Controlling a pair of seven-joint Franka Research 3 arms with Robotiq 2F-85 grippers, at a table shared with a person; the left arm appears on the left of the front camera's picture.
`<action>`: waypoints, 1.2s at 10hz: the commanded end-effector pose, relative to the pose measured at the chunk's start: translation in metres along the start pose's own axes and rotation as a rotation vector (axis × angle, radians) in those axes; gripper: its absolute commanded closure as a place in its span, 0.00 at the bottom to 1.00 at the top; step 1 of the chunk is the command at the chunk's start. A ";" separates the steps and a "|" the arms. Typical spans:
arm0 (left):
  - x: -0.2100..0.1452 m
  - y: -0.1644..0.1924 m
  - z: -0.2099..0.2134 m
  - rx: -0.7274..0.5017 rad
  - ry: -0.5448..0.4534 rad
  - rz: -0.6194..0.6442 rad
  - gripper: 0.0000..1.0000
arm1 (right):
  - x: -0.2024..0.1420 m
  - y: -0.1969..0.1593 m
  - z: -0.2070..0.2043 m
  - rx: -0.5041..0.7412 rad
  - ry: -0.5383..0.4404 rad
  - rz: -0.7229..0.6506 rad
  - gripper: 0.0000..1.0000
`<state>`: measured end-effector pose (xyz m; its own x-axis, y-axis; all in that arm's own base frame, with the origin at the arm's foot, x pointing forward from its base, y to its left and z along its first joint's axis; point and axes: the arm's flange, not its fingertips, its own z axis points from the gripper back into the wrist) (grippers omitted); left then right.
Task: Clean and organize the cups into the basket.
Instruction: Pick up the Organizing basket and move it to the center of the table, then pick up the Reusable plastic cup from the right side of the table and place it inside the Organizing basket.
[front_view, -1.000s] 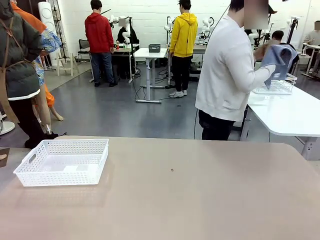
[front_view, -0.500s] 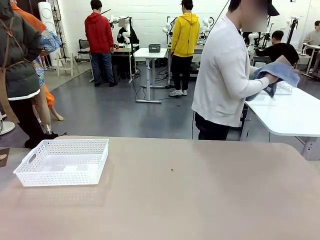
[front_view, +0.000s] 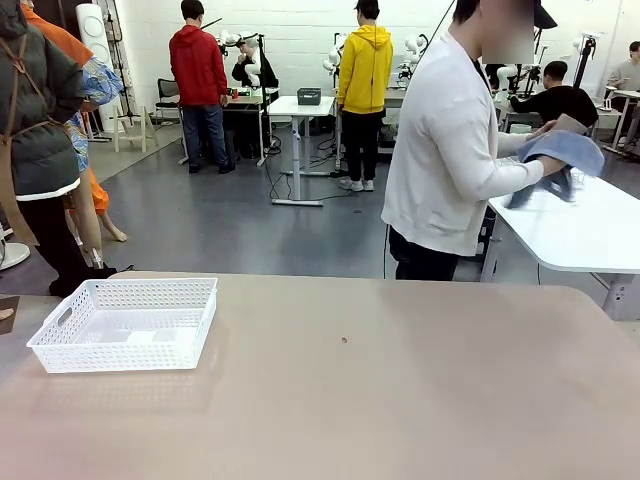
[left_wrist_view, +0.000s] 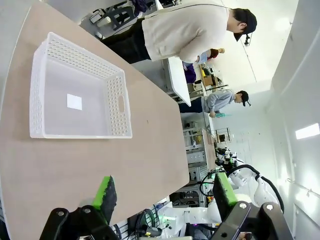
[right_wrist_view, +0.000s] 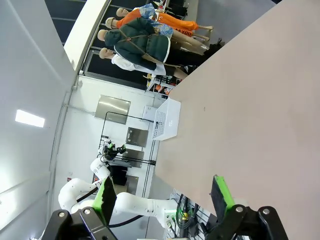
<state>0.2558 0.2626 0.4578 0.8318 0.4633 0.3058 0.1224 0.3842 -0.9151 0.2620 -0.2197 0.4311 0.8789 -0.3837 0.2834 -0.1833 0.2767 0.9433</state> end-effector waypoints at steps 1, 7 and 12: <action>0.000 0.000 -0.001 -0.007 0.006 0.000 0.00 | 0.000 -0.001 0.000 -0.007 0.002 -0.002 0.00; 0.000 0.000 -0.001 -0.007 0.006 0.000 0.00 | 0.000 -0.001 0.000 -0.007 0.002 -0.002 0.00; 0.000 0.000 -0.001 -0.007 0.006 0.000 0.00 | 0.000 -0.001 0.000 -0.007 0.002 -0.002 0.00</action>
<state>0.2558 0.2626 0.4578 0.8318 0.4633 0.3057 0.1224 0.3842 -0.9151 0.2620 -0.2197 0.4311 0.8789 -0.3837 0.2833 -0.1833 0.2767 0.9433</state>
